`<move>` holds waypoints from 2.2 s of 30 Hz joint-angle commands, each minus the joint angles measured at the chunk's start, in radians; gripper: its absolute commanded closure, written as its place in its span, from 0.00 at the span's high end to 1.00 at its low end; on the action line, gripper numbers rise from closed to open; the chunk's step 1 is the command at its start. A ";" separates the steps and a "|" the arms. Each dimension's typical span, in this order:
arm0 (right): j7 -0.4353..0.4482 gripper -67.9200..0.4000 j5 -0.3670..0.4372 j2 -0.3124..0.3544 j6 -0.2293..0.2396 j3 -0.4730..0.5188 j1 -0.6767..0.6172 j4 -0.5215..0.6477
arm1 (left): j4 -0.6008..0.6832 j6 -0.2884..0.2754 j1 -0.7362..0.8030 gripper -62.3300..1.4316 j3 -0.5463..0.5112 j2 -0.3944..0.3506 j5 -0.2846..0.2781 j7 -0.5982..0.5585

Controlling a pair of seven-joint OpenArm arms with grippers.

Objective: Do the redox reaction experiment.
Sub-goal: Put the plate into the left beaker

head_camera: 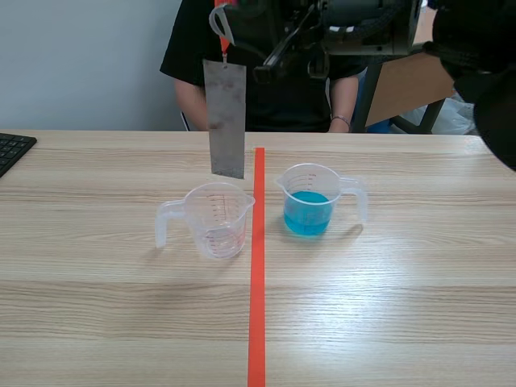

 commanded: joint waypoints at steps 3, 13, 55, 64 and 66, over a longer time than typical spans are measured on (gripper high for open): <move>0.018 0.03 -0.004 -0.018 0.006 -0.019 0.034 0.012 | 0.004 0.002 0.002 0.10 -0.005 0.045 0.000 -0.007; 0.018 0.03 -0.036 -0.037 0.006 -0.054 0.034 0.011 | 0.004 0.002 -0.016 0.10 -0.005 0.076 0.000 0.001; 0.303 0.03 -0.260 -0.076 0.006 -0.152 0.034 -0.311 | 0.004 0.002 -0.034 0.13 -0.005 0.073 0.000 0.002; 0.403 0.03 -0.375 -0.089 0.006 -0.152 0.034 -0.422 | 0.004 0.002 -0.034 0.37 -0.005 0.073 0.000 0.002; 0.409 0.03 -0.394 -0.089 0.006 -0.152 0.034 -0.428 | 0.004 0.002 -0.034 0.43 -0.005 0.073 0.000 0.002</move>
